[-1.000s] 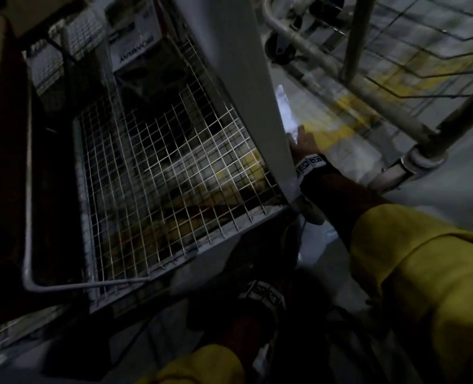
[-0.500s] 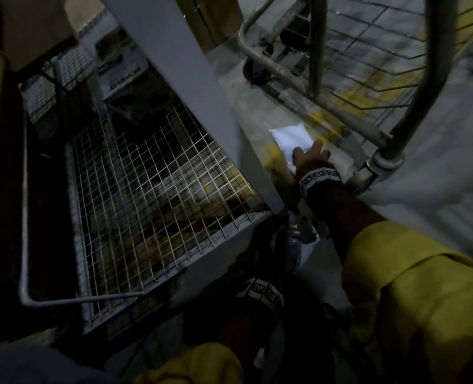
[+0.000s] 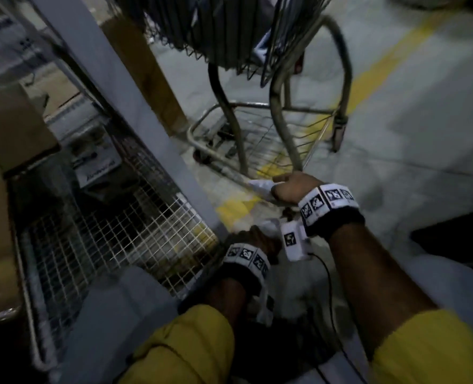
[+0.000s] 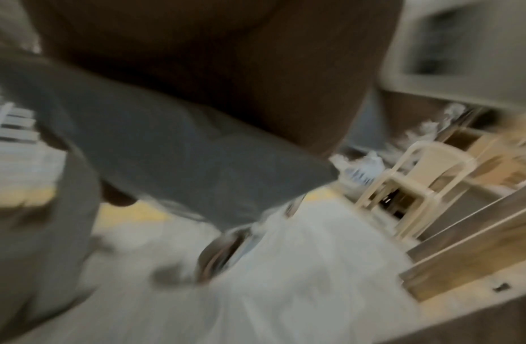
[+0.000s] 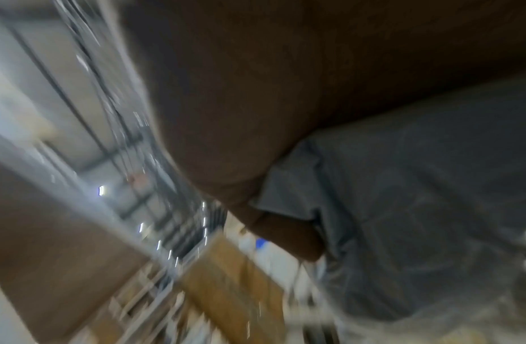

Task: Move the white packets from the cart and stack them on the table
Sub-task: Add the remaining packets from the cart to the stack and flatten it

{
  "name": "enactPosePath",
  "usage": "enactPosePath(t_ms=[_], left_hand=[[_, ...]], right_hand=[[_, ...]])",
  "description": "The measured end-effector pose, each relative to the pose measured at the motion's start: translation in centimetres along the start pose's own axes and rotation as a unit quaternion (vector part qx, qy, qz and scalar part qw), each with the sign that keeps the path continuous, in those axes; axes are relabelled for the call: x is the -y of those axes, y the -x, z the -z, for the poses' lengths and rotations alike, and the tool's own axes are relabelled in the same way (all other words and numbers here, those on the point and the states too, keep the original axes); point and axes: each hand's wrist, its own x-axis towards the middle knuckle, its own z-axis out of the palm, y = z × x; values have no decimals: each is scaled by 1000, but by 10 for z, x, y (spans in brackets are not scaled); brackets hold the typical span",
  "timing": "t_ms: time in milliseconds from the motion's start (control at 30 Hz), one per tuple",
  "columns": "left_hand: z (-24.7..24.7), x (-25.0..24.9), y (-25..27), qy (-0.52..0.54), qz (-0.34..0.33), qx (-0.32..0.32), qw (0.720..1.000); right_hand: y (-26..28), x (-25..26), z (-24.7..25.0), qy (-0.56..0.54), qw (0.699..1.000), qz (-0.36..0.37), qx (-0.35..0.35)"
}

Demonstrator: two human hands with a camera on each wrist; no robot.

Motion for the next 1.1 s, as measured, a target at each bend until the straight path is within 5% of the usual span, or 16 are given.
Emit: enactPosePath(t_ms=[100,200,433,833,1100], left_hand=[[3,-1,-11,26,-65,-50,996],[23,-7,4,47,10,-55,997],[92,-32,95,122,-10,-141,982],[262,-118,283,212,-94,-50,971],[405,-143,421,314,-118,-104,936]], right_hand=[[21,-22,13,-9,998,-22,-60],[46,-29,27,-61,991,-58,-101],[145,-8,89,-45,963,-201,-172],[359,122,229,-60,939,-250,-227],[491,222,338,-11,907,-217,-362]])
